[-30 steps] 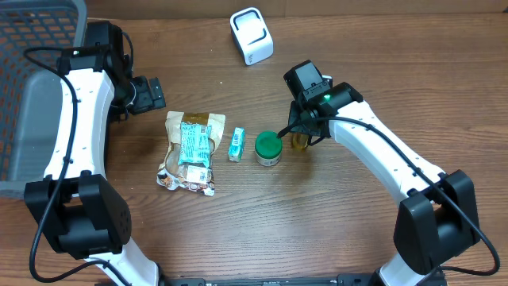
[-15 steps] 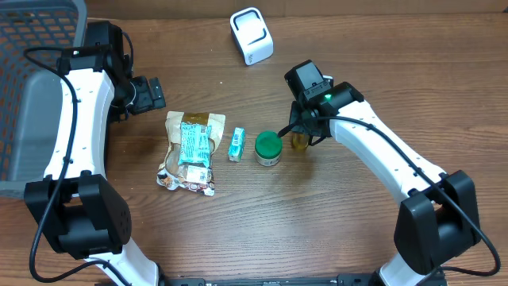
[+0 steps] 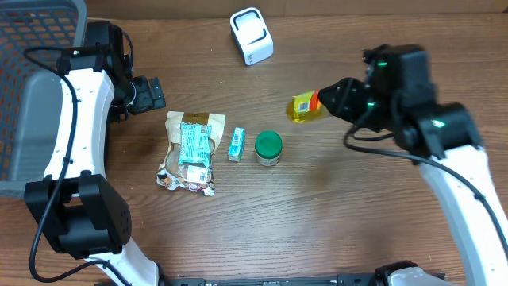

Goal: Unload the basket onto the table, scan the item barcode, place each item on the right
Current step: 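Lift the Vim bottle and tilt it sideways toward the scanner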

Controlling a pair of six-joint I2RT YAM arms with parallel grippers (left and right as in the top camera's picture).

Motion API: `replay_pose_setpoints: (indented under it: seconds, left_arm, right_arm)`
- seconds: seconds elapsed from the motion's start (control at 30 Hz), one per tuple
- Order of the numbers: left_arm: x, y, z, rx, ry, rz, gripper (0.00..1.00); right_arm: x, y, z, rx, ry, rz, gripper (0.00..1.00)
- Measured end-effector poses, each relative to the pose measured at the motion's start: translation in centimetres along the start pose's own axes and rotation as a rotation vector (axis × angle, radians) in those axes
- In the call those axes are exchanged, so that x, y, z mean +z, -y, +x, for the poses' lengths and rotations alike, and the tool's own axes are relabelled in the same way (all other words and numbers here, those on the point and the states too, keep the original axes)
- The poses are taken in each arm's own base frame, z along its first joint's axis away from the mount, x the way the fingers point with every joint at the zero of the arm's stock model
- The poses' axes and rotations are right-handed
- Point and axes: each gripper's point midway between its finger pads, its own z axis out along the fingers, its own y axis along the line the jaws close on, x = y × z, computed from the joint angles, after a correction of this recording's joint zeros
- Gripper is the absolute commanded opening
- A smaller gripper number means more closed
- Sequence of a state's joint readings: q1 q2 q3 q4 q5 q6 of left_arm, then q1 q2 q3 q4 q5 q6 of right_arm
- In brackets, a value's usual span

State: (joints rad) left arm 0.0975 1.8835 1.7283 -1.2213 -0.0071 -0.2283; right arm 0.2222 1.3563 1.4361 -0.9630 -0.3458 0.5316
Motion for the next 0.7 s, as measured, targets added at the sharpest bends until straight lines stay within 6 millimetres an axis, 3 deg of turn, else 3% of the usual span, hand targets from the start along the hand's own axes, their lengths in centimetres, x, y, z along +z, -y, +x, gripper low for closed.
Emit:
replay_pose_setpoints:
  seconds: [0.1, 0.3, 0.7]
  left_arm:
    - [0.0, 0.0, 0.0, 0.000, 0.001, 0.000, 1.00]
    - [0.0, 0.0, 0.0, 0.000, 0.002, 0.000, 0.99]
    - [0.0, 0.0, 0.0, 0.000, 0.001, 0.000, 0.99]
  right_arm:
    - [-1.1, -2.5, 1.3, -0.037, -0.093, -0.188, 0.22]
    - [-3.0, -6.8, 4.5, -0.125, -0.266, -0.480, 0.20]
    - [-4.4, -5.6, 9.2, -0.128, -0.451, -0.492, 0.18]
